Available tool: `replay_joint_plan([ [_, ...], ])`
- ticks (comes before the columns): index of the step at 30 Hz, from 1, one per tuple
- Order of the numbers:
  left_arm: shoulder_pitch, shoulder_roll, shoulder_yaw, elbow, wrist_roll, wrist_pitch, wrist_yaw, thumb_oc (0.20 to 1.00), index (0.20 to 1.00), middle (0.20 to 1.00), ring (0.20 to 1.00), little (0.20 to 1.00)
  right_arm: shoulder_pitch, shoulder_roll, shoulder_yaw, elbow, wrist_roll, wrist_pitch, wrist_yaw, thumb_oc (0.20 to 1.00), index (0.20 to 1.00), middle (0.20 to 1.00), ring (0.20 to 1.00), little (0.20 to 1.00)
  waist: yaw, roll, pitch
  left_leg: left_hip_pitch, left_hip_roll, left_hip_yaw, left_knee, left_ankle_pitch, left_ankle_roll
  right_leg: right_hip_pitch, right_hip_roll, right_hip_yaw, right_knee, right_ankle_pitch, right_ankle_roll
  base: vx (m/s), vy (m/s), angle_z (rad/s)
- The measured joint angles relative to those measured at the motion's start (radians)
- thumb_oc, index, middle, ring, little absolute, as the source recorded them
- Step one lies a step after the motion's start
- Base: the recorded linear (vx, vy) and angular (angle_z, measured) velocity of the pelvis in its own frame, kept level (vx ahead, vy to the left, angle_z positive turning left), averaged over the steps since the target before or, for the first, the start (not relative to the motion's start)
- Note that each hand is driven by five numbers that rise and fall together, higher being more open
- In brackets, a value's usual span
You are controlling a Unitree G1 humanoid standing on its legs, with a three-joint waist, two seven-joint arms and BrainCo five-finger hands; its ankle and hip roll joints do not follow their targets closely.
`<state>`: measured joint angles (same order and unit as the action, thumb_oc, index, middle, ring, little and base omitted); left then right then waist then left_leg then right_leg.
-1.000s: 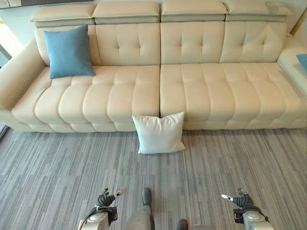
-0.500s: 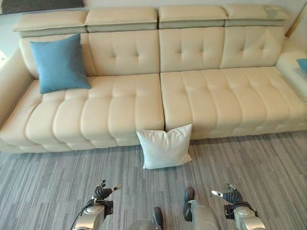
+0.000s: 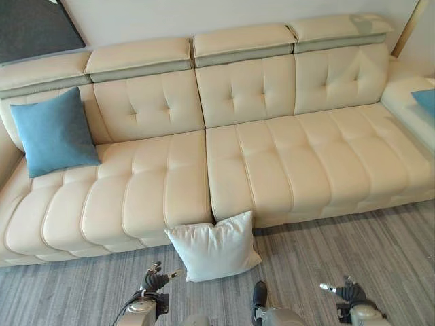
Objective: Pick up all the scattered cushions and arrange them neatly on the sofa.
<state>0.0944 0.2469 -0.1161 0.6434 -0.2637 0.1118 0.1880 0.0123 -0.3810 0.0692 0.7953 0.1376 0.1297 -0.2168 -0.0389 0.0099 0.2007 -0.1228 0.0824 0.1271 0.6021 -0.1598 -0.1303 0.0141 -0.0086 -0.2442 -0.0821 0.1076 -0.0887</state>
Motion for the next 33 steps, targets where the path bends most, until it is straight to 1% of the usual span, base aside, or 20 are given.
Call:
replay_joint_plan([
  [1, -0.003, 0.0, -0.001, -0.008, 0.0, -0.001, 0.0, 1.0, 1.0, 1.0, 1.0, 1.0, -0.004, 0.002, 0.0, 0.0, 0.0, 0.002, 0.0, 1.0, 1.0, 1.0, 1.0, 1.0, 0.009, -0.004, 0.009, -0.008, -0.003, 0.009, -0.056, 0.001, 0.0, 0.016, 0.001, -0.003, 0.0, -0.003, -0.009, 0.27, -0.034, 0.12],
  [3, -0.011, 0.002, -0.001, -0.012, 0.0, 0.0, 0.0, 1.0, 1.0, 1.0, 1.0, 1.0, -0.003, 0.009, 0.003, -0.02, 0.001, -0.002, 0.001, 1.0, 1.0, 1.0, 1.0, 1.0, 0.01, -0.011, 0.015, -0.003, -0.01, 0.039, -0.269, 0.032, 0.029, 0.038, 0.003, -0.016, -0.006, -0.025, 0.003, 0.24, 0.029, 0.04],
  [4, -0.011, 0.004, -0.001, -0.012, 0.0, 0.001, 0.0, 1.0, 1.0, 1.0, 1.0, 1.0, -0.005, 0.009, 0.018, -0.02, 0.0, -0.005, 0.0, 1.0, 1.0, 1.0, 1.0, 1.0, 0.009, -0.013, 0.018, 0.022, -0.016, 0.048, -0.443, 0.077, 0.03, 0.054, 0.006, -0.027, 0.0, -0.034, 0.013, 0.25, 0.07, 0.12],
  [5, -0.012, 0.004, -0.001, -0.012, 0.0, 0.002, 0.0, 1.0, 1.0, 1.0, 1.0, 1.0, -0.004, 0.01, 0.022, -0.019, 0.001, -0.005, 0.0, 1.0, 1.0, 1.0, 1.0, 1.0, 0.006, -0.014, 0.019, 0.029, -0.018, 0.048, -0.494, 0.101, 0.028, 0.059, 0.009, -0.031, 0.0, -0.038, 0.018, 0.21, 0.089, 0.04],
  [6, -0.01, 0.004, -0.001, -0.011, 0.0, 0.002, 0.001, 1.0, 1.0, 1.0, 1.0, 1.0, -0.003, 0.011, 0.04, -0.02, -0.001, -0.004, 0.001, 1.0, 1.0, 1.0, 1.0, 1.0, 0.006, -0.017, 0.025, 0.06, -0.012, 0.041, -0.616, 0.171, 0.018, 0.077, 0.01, -0.035, 0.0, -0.047, 0.03, 0.21, 0.107, -0.03],
  [8, -0.008, 0.0, -0.001, -0.009, 0.0, 0.004, 0.002, 1.0, 1.0, 1.0, 1.0, 1.0, 0.002, 0.01, 0.038, -0.022, -0.001, -0.001, 0.001, 1.0, 1.0, 1.0, 1.0, 1.0, -0.003, -0.013, 0.03, 0.096, -0.004, 0.015, -0.676, 0.225, 0.013, 0.094, 0.012, -0.044, 0.0, -0.062, 0.033, 0.21, 0.165, 0.04],
  [11, -0.026, -0.003, -0.001, 0.005, 0.0, 0.003, 0.002, 1.0, 1.0, 1.0, 1.0, 1.0, 0.004, 0.01, 0.039, -0.022, -0.01, 0.009, 0.002, 1.0, 1.0, 1.0, 1.0, 1.0, -0.013, -0.001, 0.038, 0.156, 0.008, 0.022, -0.689, 0.248, 0.027, 0.111, 0.013, -0.053, 0.0, -0.074, 0.04, 0.21, 0.23, 0.17],
  [12, -0.026, -0.003, -0.001, 0.005, 0.0, 0.003, 0.002, 1.0, 1.0, 1.0, 1.0, 1.0, 0.004, 0.009, 0.037, -0.022, -0.013, 0.01, 0.003, 1.0, 1.0, 1.0, 1.0, 1.0, -0.014, 0.014, 0.038, 0.175, 0.01, 0.022, -0.689, 0.263, 0.042, 0.117, 0.016, -0.052, 0.0, -0.074, 0.04, 0.2, 0.29, 0.15],
  [13, -0.026, 0.0, 0.0, 0.009, 0.0, 0.004, 0.002, 1.0, 1.0, 1.0, 1.0, 1.0, 0.012, 0.013, 0.034, -0.02, -0.022, 0.01, 0.006, 1.0, 1.0, 1.0, 1.0, 1.0, -0.014, 0.018, 0.042, 0.192, 0.006, 0.019, -0.689, 0.257, 0.08, 0.121, 0.014, -0.055, 0.0, -0.075, 0.049, 0.24, 0.384, 0.07],
  [14, -0.024, 0.002, 0.002, 0.01, 0.0, 0.004, 0.003, 1.0, 1.0, 1.0, 1.0, 1.0, 0.008, 0.021, 0.031, -0.027, -0.024, 0.011, 0.009, 1.0, 1.0, 1.0, 1.0, 1.0, -0.007, 0.009, 0.046, 0.194, -0.007, 0.019, -0.692, 0.256, 0.083, 0.125, 0.0, -0.055, 0.0, -0.072, 0.059, 0.12, 0.281, 0.07],
  [16, -0.018, 0.003, 0.002, 0.018, 0.0, 0.005, 0.007, 1.0, 1.0, 1.0, 1.0, 1.0, 0.015, 0.034, 0.038, -0.043, -0.04, 0.011, 0.012, 1.0, 1.0, 1.0, 1.0, 1.0, -0.004, 0.002, 0.043, 0.194, -0.037, 0.021, -0.692, 0.244, 0.114, 0.121, -0.031, -0.051, 0.007, -0.072, 0.092, 0.05, 0.289, 0.03],
  [18, -0.026, 0.008, 0.001, 0.059, 0.0, 0.006, 0.014, 1.0, 1.0, 1.0, 1.0, 1.0, 0.001, 0.047, 0.046, -0.047, -0.044, 0.012, 0.016, 1.0, 1.0, 1.0, 1.0, 1.0, 0.007, 0.007, 0.051, 0.173, -0.064, 0.029, -0.691, 0.231, 0.134, 0.049, -0.073, -0.027, 0.106, -0.098, 0.126, -0.09, 0.222, -0.08],
  [20, -0.035, 0.024, 0.0, 0.079, 0.0, 0.007, 0.026, 1.0, 1.0, 1.0, 1.0, 1.0, -0.018, 0.052, 0.076, -0.049, -0.054, 0.012, 0.017, 1.0, 1.0, 1.0, 1.0, 1.0, 0.012, 0.002, 0.056, 0.145, -0.079, 0.044, -0.685, 0.251, 0.162, -0.021, -0.099, 0.0, 0.181, -0.115, 0.143, -0.16, 0.126, -0.14],
  [22, -0.063, 0.049, -0.002, 0.093, -0.009, 0.0, 0.045, 1.0, 1.0, 1.0, 1.0, 1.0, -0.066, 0.066, 0.093, -0.049, -0.058, 0.011, 0.01, 1.0, 1.0, 1.0, 1.0, 1.0, 0.022, -0.006, 0.086, 0.101, -0.086, 0.051, -0.685, 0.26, 0.176, -0.118, -0.111, 0.052, 0.255, -0.132, 0.164, -0.11, 0.004, -0.14],
  [23, -0.126, 0.07, -0.002, 0.137, -0.036, -0.005, 0.059, 1.0, 1.0, 1.0, 1.0, 1.0, -0.119, 0.073, 0.115, -0.048, -0.057, 0.009, 0.003, 1.0, 1.0, 1.0, 1.0, 1.0, 0.027, -0.017, 0.113, 0.039, -0.085, 0.051, -0.685, 0.27, 0.172, -0.189, -0.105, 0.08, 0.24, -0.149, 0.186, -0.02, -0.044, 0.02],
  [25, -0.195, 0.081, 0.0, 0.162, -0.043, -0.005, 0.077, 1.0, 1.0, 1.0, 1.0, 1.0, -0.165, 0.079, 0.118, -0.056, -0.055, 0.01, -0.007, 1.0, 1.0, 1.0, 1.0, 1.0, 0.033, -0.022, 0.133, -0.043, -0.087, 0.045, -0.684, 0.273, 0.165, -0.228, -0.107, 0.08, 0.157, -0.108, 0.171, -0.02, -0.055, 0.21],
  [26, -0.225, 0.079, -0.002, 0.16, -0.046, -0.009, 0.083, 1.0, 1.0, 1.0, 1.0, 1.0, -0.193, 0.08, 0.117, -0.055, -0.049, 0.009, -0.017, 1.0, 1.0, 1.0, 1.0, 1.0, 0.04, -0.022, 0.149, -0.06, -0.089, 0.047, -0.684, 0.287, 0.155, -0.22, -0.103, 0.079, 0.103, -0.043, 0.167, -0.07, -0.074, 0.19],
  [28, -0.246, 0.074, -0.01, 0.166, -0.073, -0.024, 0.095, 1.0, 1.0, 1.0, 1.0, 1.0, -0.228, 0.081, 0.119, -0.043, -0.033, 0.003, -0.038, 1.0, 1.0, 1.0, 1.0, 1.0, 0.043, -0.022, 0.154, -0.089, -0.089, 0.044, -0.683, 0.294, 0.146, -0.233, -0.1, 0.075, 0.073, -0.007, 0.154, -0.12, -0.063, 0.08],
  [32, -0.412, 0.065, -0.041, 0.315, -0.113, -0.044, 0.143, 1.0, 1.0, 1.0, 1.0, 1.0, -0.407, 0.074, 0.115, 0.066, 0.061, -0.021, -0.114, 1.0, 1.0, 1.0, 1.0, 1.0, 0.023, -0.009, 0.192, -0.278, -0.07, 0.019, -0.613, 0.309, 0.132, -0.402, -0.09, 0.049, 0.13, 0.011, 0.136, -0.12, -0.045, 0.16],
  [33, -0.495, 0.064, -0.073, 0.41, -0.142, -0.058, 0.162, 1.0, 1.0, 1.0, 1.0, 1.0, -0.494, 0.082, 0.119, 0.169, 0.112, -0.042, -0.136, 1.0, 1.0, 1.0, 1.0, 1.0, 0.02, -0.009, 0.198, -0.342, -0.063, 0.01, -0.56, 0.315, 0.134, -0.466, -0.092, 0.043, 0.183, 0.01, 0.115, -0.04, -0.005, 0.16],
])
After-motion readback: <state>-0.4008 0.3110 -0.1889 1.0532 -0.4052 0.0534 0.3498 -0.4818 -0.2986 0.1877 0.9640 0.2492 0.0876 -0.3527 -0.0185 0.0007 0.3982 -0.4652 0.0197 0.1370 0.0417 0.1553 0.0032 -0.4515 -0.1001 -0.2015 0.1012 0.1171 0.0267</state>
